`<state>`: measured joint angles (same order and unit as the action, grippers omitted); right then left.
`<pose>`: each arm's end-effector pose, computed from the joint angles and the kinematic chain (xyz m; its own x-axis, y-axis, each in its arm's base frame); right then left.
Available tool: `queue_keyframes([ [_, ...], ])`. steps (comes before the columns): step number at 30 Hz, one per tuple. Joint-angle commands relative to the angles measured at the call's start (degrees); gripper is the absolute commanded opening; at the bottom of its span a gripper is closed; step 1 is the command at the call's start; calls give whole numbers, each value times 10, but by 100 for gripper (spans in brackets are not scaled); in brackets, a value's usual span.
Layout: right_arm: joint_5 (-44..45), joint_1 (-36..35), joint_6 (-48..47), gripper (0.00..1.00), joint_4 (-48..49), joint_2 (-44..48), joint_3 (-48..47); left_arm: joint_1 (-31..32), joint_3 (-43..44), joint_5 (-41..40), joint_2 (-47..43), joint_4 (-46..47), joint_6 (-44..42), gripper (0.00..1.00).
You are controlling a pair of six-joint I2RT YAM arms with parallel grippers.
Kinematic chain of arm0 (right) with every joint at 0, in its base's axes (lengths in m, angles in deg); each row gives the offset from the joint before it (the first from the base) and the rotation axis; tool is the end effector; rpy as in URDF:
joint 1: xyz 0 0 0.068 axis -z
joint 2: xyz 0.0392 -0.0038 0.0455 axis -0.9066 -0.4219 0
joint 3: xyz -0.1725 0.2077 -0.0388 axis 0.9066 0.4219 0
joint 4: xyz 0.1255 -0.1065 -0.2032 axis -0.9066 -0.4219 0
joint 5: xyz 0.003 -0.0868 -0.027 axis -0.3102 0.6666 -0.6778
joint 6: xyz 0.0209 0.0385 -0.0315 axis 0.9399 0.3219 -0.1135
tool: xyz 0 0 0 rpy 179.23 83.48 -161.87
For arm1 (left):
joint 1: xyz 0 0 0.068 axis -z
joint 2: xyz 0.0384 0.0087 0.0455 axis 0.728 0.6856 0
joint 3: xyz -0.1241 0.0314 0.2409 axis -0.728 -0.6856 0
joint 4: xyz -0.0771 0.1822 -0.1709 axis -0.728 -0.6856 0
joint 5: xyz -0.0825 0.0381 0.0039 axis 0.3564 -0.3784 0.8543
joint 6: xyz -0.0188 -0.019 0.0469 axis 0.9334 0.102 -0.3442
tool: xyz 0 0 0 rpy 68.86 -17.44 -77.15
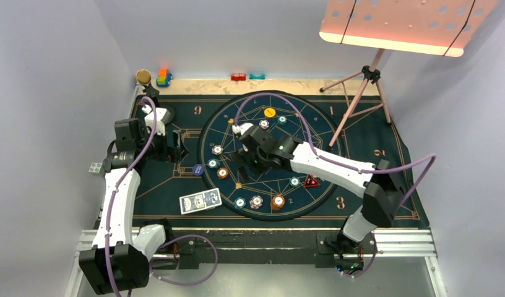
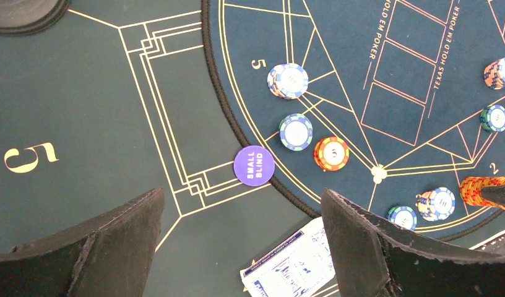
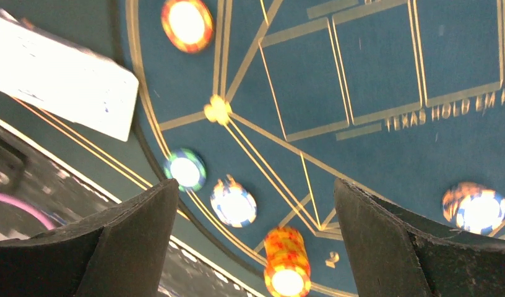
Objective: Distribute texas hold em gaming equipment
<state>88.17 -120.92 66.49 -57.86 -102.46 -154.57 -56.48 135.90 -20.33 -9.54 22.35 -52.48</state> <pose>0.2034 0.2926 0.2825 -0.6842 -0.4163 -0.5989 -0.5846 0.8040 0.1090 0.1997 0.0172 0.2960 -0.6571 -0.0257 -0.7534 0.2538 0.9335 -0.2532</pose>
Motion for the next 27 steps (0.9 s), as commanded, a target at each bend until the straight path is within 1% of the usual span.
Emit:
queue_keyframes([
  [1,20,0,30,98,-28,59,103,-6,-6,9,-8,13,-9,100],
  [6,21,0,57,98,-29,118,179,-6,-6,9,-6,13,-8,100],
  [12,13,0,65,98,-25,130,216,-6,-5,8,-7,11,-8,100],
  [18,-7,0,71,84,-8,125,243,-5,-6,7,-5,11,-8,100],
  [27,-35,-2,77,78,11,116,265,-6,-5,8,-3,12,-9,100],
])
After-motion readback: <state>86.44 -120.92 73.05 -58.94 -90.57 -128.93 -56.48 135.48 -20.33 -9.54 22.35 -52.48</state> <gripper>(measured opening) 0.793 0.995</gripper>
